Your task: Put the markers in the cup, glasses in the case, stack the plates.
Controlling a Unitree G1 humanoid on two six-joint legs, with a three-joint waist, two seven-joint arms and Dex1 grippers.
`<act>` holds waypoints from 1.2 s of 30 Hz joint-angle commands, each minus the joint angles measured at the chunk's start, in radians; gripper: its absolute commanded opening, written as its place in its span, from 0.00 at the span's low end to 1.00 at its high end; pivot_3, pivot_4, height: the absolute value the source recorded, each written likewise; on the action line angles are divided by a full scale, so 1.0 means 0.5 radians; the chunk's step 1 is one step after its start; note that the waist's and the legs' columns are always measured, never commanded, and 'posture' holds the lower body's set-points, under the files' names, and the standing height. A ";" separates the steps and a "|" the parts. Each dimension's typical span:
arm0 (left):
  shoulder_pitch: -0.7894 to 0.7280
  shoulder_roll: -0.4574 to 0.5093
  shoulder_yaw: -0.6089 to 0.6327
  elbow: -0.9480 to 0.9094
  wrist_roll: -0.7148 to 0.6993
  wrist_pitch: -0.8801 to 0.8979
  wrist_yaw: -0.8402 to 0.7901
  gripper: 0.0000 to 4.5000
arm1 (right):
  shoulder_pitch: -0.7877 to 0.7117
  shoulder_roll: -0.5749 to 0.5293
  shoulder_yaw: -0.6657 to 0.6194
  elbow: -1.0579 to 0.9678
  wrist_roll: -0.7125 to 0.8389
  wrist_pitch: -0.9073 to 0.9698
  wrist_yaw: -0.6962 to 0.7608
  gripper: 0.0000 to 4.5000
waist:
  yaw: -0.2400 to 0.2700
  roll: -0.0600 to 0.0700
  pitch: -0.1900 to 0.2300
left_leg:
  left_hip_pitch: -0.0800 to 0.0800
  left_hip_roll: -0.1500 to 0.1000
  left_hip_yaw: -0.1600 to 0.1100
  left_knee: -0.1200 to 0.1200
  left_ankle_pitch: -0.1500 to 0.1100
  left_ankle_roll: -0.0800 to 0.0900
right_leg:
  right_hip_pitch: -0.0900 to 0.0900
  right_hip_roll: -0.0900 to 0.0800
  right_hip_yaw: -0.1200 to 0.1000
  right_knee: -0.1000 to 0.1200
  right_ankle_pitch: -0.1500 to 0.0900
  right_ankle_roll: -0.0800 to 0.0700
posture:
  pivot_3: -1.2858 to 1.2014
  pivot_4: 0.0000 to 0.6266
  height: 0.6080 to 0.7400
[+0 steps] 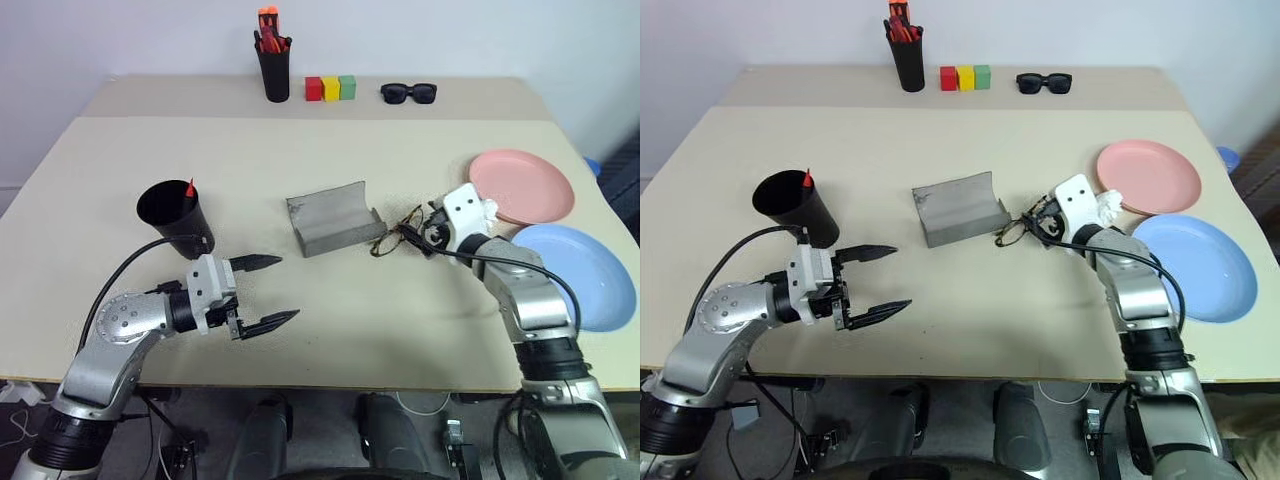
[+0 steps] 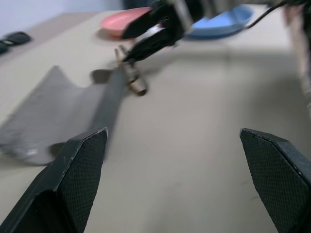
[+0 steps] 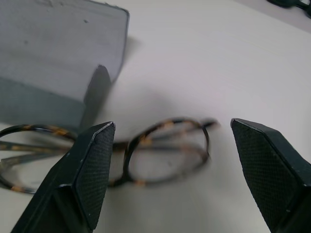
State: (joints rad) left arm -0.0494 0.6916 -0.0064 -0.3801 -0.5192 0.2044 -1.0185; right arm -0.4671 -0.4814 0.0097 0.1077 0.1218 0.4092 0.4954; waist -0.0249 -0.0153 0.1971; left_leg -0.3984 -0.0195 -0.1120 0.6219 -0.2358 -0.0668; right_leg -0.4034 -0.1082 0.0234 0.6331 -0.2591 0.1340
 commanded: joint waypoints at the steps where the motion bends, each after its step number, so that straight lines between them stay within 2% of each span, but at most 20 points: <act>1: -0.010 0.055 0.087 -0.112 -0.226 0.203 -0.038 1.00 | -0.096 0.018 0.000 0.057 -0.027 -0.109 0.012 0.86 | 0.002 0.000 0.000 | 0.000 0.000 0.000 0.000 0.000 0.000 | 0.000 0.000 0.000 0.000 0.000 0.000 | 0.52 0.24 1.00; 9: -0.021 0.015 0.075 -0.130 -0.137 0.142 -0.010 1.00 | -0.087 -0.090 0.073 0.082 -0.157 -0.130 0.052 0.86 | 0.011 0.001 0.000 | 0.000 0.000 0.000 0.000 0.000 0.000 | 0.000 0.000 0.000 0.000 0.000 0.000 | 0.52 0.24 1.00; 20: -0.047 -0.016 0.054 -0.101 -0.109 0.123 -0.024 1.00 | -0.002 -0.386 -0.056 0.178 -0.294 -0.208 0.016 0.86 | 0.013 0.001 0.000 | 0.000 0.000 0.000 0.001 0.000 0.000 | 0.001 0.000 0.000 0.000 0.000 0.000 | 0.52 0.24 1.00; 28: -0.079 -0.050 0.072 -0.076 -0.214 0.212 -0.065 1.00 | 0.102 -0.313 -0.279 -0.182 -0.011 -0.134 0.075 0.86 | 0.005 0.001 0.000 | 0.000 0.000 0.000 0.001 0.000 0.000 | 0.001 0.000 0.000 0.000 0.000 0.000 | 0.52 0.24 1.00; 36: -0.110 -0.050 0.057 -0.044 -0.216 0.233 -0.109 1.00 | 0.354 -0.386 -0.522 -0.483 0.235 -0.129 0.224 0.86 | 0.024 0.001 0.000 | -0.002 0.000 0.000 0.003 0.000 0.000 | 0.002 0.000 0.000 -0.001 0.000 0.000 | 0.52 0.24 1.00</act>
State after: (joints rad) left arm -0.0915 0.6660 0.0155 -0.3888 -0.6201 0.3264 -1.0663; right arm -0.2968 -0.6513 -0.2054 -0.0819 0.2075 0.3444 0.5914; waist -0.0129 -0.0147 0.1971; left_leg -0.3990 -0.0197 -0.1119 0.6235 -0.2357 -0.0669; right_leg -0.4020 -0.1084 0.0235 0.6323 -0.2592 0.1338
